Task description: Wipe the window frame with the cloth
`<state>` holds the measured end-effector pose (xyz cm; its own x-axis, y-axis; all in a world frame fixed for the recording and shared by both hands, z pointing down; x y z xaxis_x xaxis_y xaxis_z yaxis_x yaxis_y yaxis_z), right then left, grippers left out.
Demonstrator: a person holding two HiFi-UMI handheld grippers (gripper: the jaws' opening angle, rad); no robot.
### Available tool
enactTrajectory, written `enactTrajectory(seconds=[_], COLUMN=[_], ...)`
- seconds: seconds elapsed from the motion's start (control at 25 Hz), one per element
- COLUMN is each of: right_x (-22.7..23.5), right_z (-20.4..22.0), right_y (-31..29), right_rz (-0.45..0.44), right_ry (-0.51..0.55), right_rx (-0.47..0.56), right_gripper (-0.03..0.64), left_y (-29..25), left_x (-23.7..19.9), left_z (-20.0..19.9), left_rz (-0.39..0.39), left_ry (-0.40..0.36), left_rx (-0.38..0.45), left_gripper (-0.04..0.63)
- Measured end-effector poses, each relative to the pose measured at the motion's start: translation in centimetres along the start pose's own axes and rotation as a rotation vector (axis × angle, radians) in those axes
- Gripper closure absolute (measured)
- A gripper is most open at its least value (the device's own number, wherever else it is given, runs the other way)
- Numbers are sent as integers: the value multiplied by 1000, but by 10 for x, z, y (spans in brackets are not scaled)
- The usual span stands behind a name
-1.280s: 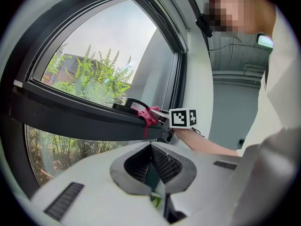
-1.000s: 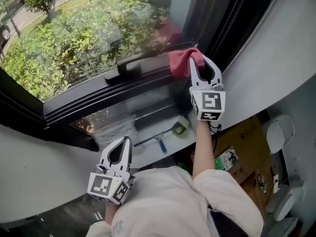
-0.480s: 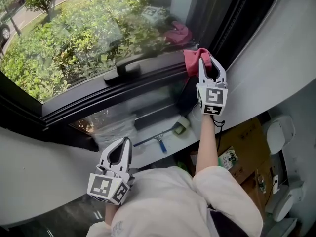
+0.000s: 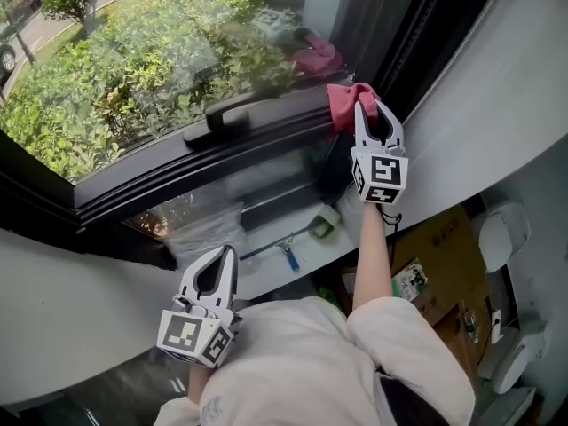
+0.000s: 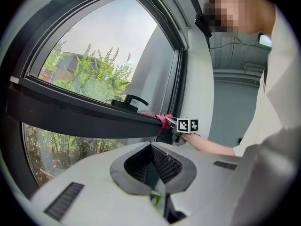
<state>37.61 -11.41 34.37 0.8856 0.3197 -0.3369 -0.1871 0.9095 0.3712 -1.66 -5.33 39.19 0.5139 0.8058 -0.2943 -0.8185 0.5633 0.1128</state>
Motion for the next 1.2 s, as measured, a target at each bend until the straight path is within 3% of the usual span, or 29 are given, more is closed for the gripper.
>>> enactTrajectory(seconds=[0.52,1.2], right_x=[-6,-35], right_z=[-1,-15], right_y=[4,7], right_rz=[26,-37], right_ry=[-44,-46], right_rx=[-14,-14], right_gripper=[522,520], left_y=[-1,-2], left_x=[6,13], left_z=[1,2], left_rz=[24,54], left_ry=[4,10], left_rx=[7,4], left_gripper=[586,586])
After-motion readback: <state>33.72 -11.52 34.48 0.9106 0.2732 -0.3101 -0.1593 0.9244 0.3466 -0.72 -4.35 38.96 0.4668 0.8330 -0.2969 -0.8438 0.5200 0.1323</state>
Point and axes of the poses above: the fingertips, and each gripper's own axes: y backward along the fingers, x to its right, z out of its underside, the point moved 7 cm from there along y, backward along the fingers, and after that the axes turned 15 degrees about x, right-handed, at the moved point
